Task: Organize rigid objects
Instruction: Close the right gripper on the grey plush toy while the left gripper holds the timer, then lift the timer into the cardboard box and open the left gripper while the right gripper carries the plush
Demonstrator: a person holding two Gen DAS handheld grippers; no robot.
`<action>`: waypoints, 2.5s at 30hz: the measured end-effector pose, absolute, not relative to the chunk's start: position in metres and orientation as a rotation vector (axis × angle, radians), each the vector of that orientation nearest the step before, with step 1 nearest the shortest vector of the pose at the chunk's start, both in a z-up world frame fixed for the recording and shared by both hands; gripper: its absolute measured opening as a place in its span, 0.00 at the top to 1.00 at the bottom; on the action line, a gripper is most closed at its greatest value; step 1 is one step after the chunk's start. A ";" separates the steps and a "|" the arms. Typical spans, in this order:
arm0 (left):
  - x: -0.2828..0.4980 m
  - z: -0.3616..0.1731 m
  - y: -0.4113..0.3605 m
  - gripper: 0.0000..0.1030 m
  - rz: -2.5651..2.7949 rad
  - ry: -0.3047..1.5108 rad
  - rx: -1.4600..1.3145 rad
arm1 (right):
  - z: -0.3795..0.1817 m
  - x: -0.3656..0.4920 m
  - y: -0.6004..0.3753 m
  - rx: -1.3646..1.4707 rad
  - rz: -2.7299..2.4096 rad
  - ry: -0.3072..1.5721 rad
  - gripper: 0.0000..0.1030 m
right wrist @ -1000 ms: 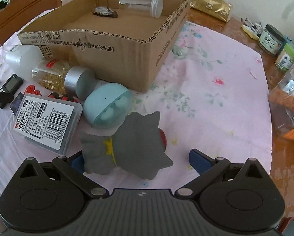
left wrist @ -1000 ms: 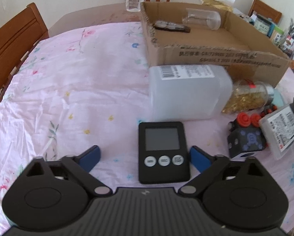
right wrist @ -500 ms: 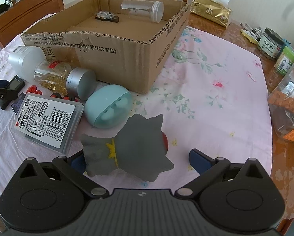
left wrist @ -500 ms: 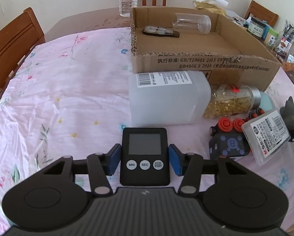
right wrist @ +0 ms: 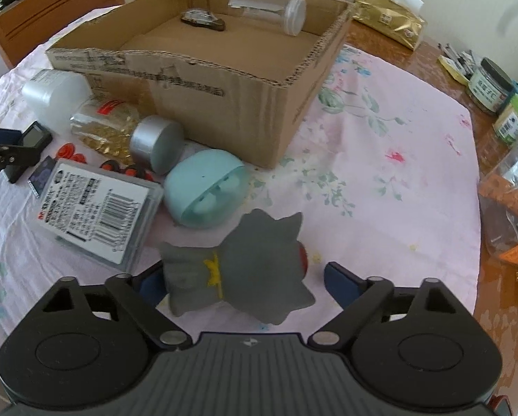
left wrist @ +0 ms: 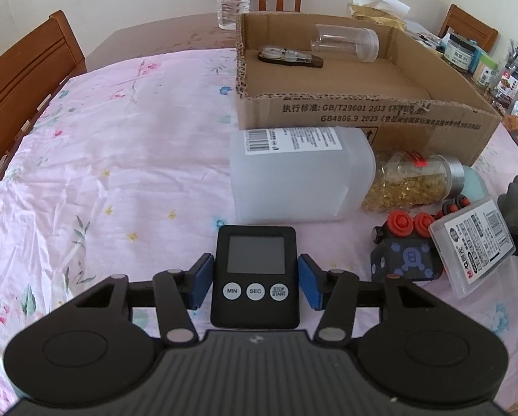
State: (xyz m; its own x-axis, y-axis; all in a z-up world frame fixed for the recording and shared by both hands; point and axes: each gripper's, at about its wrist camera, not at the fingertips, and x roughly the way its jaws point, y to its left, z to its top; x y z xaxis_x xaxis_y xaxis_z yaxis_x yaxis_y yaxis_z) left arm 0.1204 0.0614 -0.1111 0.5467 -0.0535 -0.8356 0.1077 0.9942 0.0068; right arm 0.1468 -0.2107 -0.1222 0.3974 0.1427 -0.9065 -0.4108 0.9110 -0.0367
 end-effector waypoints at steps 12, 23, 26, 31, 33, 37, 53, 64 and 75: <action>0.122 -0.109 0.063 0.50 -0.110 1.019 0.054 | -0.115 0.143 -0.209 -0.292 0.353 1.100 0.22; 0.115 -0.094 0.064 0.50 -0.134 1.037 0.082 | -0.102 0.141 -0.213 -0.287 0.345 1.107 0.25; 0.113 -0.083 0.065 0.50 -0.147 1.041 0.092 | -0.096 0.140 -0.211 -0.296 0.347 1.095 0.25; 0.108 -0.060 0.064 0.50 -0.194 1.031 0.094 | -0.077 0.138 -0.210 -0.289 0.359 1.067 0.25; 0.107 -0.047 0.063 0.50 -0.226 1.010 0.086 | -0.066 0.138 -0.211 -0.274 0.368 1.050 0.25; 0.110 -0.023 0.056 0.50 -0.263 0.954 0.104 | -0.043 0.142 -0.210 -0.257 0.385 0.999 0.25; 0.207 0.007 0.020 0.50 -0.317 0.793 0.149 | 0.006 0.186 -0.190 -0.275 0.443 0.832 0.25; 0.276 -0.039 0.013 0.50 -0.251 0.856 0.161 | -0.004 0.222 -0.178 -0.284 0.468 0.845 0.25; 0.277 -0.028 0.031 0.07 -0.164 0.804 0.085 | -0.014 0.251 -0.175 -0.250 0.457 0.878 0.25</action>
